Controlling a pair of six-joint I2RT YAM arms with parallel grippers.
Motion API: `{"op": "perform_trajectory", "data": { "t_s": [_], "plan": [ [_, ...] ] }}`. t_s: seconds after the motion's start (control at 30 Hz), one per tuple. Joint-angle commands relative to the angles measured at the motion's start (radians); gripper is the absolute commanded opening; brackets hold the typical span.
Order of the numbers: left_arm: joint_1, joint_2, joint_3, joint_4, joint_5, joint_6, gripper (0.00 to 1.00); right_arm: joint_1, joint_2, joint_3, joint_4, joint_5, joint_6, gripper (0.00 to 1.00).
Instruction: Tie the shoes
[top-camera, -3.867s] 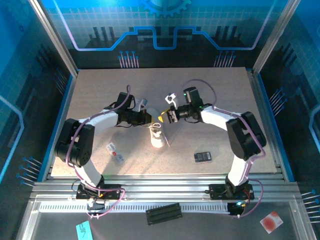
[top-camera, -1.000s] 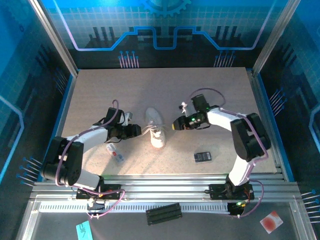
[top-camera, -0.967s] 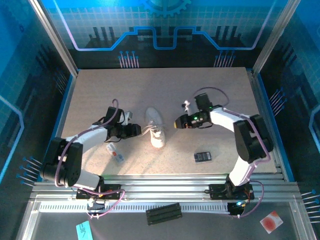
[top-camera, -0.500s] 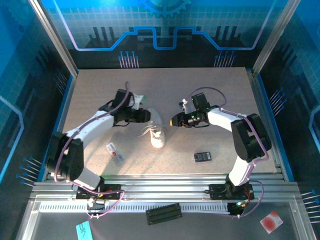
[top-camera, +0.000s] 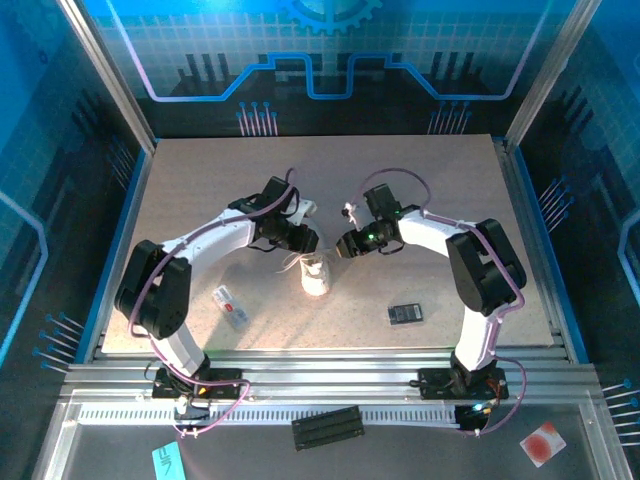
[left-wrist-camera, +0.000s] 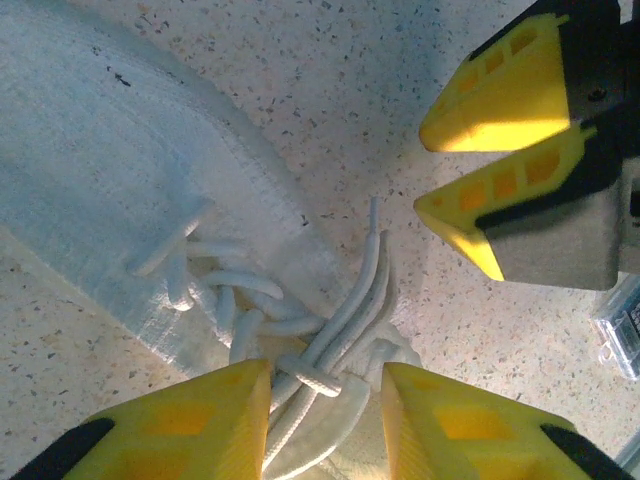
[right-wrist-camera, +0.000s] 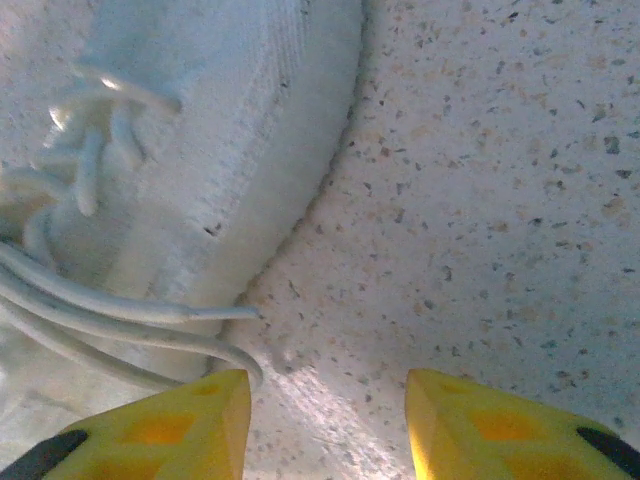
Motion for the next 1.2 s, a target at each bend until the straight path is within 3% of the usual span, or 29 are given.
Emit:
{"op": "perform_trajectory", "data": {
  "t_s": [0.0,0.23,0.3,0.37,0.47,0.63,0.7,0.87,1.17],
  "plan": [
    [0.001,0.029,0.040,-0.057,0.007,0.015,0.35,0.037,0.016,0.013,-0.023,0.056,-0.138,0.48],
    [0.060,0.065,0.069,-0.051,0.106,-0.049,0.34,0.073,0.088,0.251,-0.290,0.177,-0.241,0.51],
    [0.079,0.064,0.052,-0.010,0.141,-0.078,0.34,0.051,0.076,0.266,-0.309,0.127,-0.264,0.51],
    [0.094,0.062,0.037,0.031,0.171,-0.100,0.34,0.018,0.056,0.244,-0.290,0.042,-0.298,0.51],
    [0.107,0.068,0.033,0.051,0.209,-0.122,0.34,-0.024,0.020,0.203,-0.262,0.024,-0.361,0.51],
    [0.121,0.078,0.029,0.077,0.297,-0.159,0.34,-0.012,-0.083,-0.017,-0.084,0.071,-0.746,0.51],
    [0.124,0.087,0.035,0.072,0.332,-0.170,0.33,-0.001,-0.096,-0.067,0.000,0.088,-0.830,0.51],
    [0.123,0.076,-0.003,0.101,0.344,-0.210,0.32,0.042,-0.047,-0.042,0.123,0.174,-0.881,0.49],
    [0.122,0.048,-0.078,0.145,0.332,-0.253,0.30,0.079,0.035,0.033,0.149,0.173,-0.942,0.49]
  ]
}}
